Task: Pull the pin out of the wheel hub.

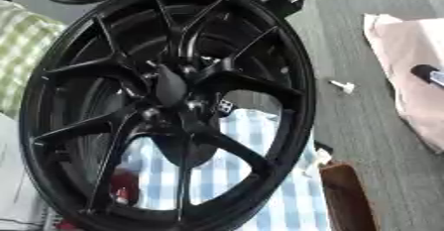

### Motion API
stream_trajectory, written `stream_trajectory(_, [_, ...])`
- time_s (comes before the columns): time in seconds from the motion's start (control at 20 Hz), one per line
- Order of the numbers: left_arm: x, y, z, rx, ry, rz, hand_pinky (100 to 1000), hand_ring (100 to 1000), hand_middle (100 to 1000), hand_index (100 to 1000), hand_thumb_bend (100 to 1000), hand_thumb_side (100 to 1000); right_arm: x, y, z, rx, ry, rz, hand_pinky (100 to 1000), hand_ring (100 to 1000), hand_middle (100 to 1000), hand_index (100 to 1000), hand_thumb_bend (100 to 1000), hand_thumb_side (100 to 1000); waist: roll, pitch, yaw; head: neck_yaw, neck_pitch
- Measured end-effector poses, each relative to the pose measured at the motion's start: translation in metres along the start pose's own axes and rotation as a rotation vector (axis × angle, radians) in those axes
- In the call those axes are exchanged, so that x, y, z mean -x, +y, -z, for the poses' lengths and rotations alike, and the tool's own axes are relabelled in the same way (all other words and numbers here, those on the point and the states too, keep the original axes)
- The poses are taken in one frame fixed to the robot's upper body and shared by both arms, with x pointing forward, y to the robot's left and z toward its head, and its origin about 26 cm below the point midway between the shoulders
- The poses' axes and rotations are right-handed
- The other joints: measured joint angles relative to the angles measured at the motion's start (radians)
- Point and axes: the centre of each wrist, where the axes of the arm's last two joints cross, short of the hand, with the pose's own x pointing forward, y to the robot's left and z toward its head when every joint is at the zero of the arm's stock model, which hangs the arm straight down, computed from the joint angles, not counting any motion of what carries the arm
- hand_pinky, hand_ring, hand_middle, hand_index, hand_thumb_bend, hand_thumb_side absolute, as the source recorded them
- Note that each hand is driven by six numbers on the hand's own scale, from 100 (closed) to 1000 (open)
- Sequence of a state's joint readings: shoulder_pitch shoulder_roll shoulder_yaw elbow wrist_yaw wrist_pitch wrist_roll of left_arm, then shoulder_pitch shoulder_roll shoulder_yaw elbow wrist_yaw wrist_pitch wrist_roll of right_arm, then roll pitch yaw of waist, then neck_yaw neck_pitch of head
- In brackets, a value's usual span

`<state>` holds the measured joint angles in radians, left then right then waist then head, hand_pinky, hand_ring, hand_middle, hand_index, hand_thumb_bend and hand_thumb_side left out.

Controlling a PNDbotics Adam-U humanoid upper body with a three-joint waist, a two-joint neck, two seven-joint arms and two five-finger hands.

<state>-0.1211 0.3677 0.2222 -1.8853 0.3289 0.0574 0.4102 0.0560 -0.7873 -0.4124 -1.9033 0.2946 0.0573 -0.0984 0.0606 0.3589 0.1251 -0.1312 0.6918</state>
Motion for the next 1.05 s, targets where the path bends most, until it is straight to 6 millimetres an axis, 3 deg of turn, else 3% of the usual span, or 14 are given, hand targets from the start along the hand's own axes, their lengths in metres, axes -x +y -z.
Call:
stream_trajectory(0.15, [0.000, 0.000, 0.000, 0.001, -0.001, -0.001, 676, 619, 625, 710, 573, 633, -0.010, -0.001, 0.004, 0.063, -0.019, 0.060, 858, 762, 748, 825, 556, 220, 0.000, 0.000, 0.006, 0.000, 0.000])
stream_trajectory(0.45, [0.000, -0.002, 0.000, 0.005, 0.002, -0.005, 676, 619, 625, 710, 573, 634, -0.037, 0.005, 0.015, 0.146, -0.104, 0.211, 847, 722, 687, 776, 579, 182, 0.000, 0.000, 0.018, -0.003, 0.000])
stream_trajectory(1.05, [-0.003, -0.009, 0.001, 0.034, -0.006, -0.015, 676, 618, 626, 710, 574, 633, -0.075, 0.026, 0.036, 0.160, -0.192, 0.566, 833, 686, 651, 750, 591, 143, -0.002, 0.000, 0.032, -0.004, -0.009])
